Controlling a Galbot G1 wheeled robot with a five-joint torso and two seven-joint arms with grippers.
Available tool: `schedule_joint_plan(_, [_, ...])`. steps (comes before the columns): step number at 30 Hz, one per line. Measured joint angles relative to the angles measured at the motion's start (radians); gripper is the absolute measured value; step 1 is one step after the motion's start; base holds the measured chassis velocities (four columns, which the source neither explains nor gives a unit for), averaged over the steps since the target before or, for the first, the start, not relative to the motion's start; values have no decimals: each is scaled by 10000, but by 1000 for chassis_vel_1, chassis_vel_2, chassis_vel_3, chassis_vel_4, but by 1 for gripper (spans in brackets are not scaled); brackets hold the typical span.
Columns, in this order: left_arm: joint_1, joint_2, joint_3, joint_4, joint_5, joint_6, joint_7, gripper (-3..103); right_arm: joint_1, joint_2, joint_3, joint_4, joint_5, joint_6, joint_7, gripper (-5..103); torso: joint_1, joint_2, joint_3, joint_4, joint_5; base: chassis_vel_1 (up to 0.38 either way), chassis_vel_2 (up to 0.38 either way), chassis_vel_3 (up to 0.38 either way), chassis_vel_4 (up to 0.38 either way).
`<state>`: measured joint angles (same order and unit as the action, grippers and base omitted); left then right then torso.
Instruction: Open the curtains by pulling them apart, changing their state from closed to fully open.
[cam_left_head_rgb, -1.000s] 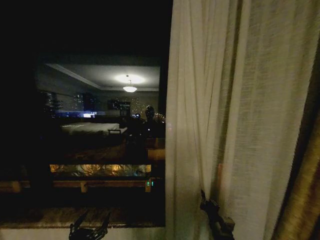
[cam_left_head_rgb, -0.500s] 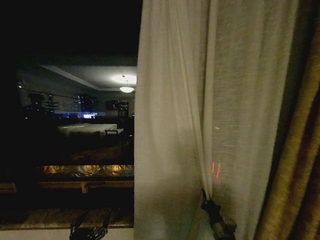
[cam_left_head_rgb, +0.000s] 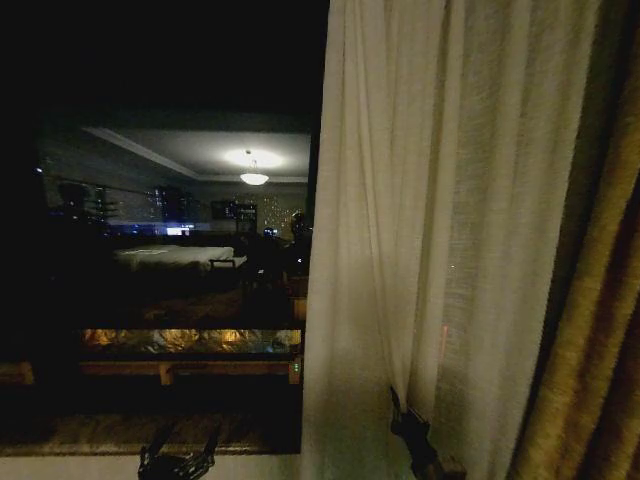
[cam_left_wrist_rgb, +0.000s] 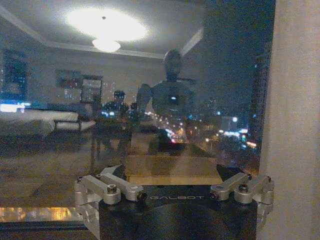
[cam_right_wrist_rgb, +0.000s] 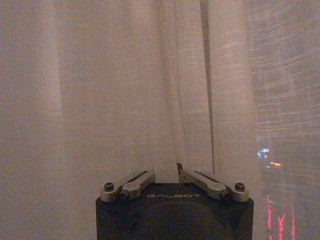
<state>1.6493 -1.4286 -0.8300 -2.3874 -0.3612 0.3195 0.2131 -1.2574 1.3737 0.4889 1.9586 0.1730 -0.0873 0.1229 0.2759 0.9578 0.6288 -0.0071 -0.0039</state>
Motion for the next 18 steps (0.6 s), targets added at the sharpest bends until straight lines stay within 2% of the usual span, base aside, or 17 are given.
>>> schedule_joint_plan(7, [-39,1,47,83,-6,-79,-1,100,137,3,-29,44,1,-274,30,0,-1,1,0,3,-7,0,0,0,0])
schedule_joint_plan(8, [-51,6,41,83,-21,-82,-1,100,376,4,116,-143,20,-451,372,0,-1,1,-1,3,-5,0,0,0,0])
schedule_joint_plan(11, [-39,18,24,84,-31,-100,0,100,655,4,444,-457,100,-558,615,0,0,1,0,2,-1,0,0,0,0])
schedule_joint_plan(18, [6,25,25,92,-34,-128,3,100,1098,4,1215,-1163,315,-506,678,0,0,1,-1,3,-6,0,0,0,0])
